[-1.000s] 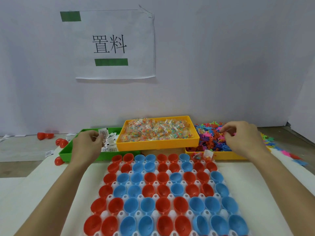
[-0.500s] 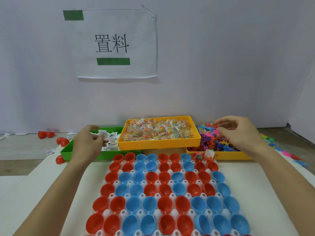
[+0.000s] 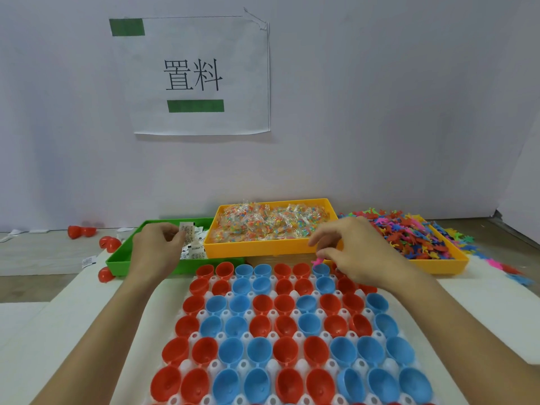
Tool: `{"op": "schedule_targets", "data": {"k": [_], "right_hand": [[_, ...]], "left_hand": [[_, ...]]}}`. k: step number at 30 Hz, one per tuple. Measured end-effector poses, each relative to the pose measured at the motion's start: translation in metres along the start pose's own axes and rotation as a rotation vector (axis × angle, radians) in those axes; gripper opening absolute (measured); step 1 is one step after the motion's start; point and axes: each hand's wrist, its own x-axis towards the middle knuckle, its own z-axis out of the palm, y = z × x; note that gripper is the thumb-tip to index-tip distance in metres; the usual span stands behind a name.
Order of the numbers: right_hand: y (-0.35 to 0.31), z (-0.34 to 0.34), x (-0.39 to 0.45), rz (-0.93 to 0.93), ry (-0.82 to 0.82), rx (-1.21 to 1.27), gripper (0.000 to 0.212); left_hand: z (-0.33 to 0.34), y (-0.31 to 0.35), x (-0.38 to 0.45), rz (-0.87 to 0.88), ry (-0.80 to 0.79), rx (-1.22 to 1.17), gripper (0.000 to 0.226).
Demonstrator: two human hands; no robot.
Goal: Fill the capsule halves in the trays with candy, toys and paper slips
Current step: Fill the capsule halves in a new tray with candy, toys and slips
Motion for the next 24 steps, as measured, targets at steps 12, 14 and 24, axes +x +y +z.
{"op": "schedule_targets", "data": {"k": [12, 14, 24], "right_hand": [[-0.002, 0.014, 0.0, -0.051, -0.021, -0.237, 0.028], [0.0, 0.013, 0.001, -0.046, -0.015, -0.231, 0.027], [-0.001, 0.004, 0.0, -0.094, 0.139, -0.175, 0.015]], "left_hand": [[-0.003, 0.003, -0.001, -0.003, -0.019, 0.022, 0.017], [-0.002, 0.003, -0.001, -0.006, -0.019, 0.028, 0.019], [-0.006, 0.011, -0.003, 0.018, 0.002, -0.001, 0.019]]}}
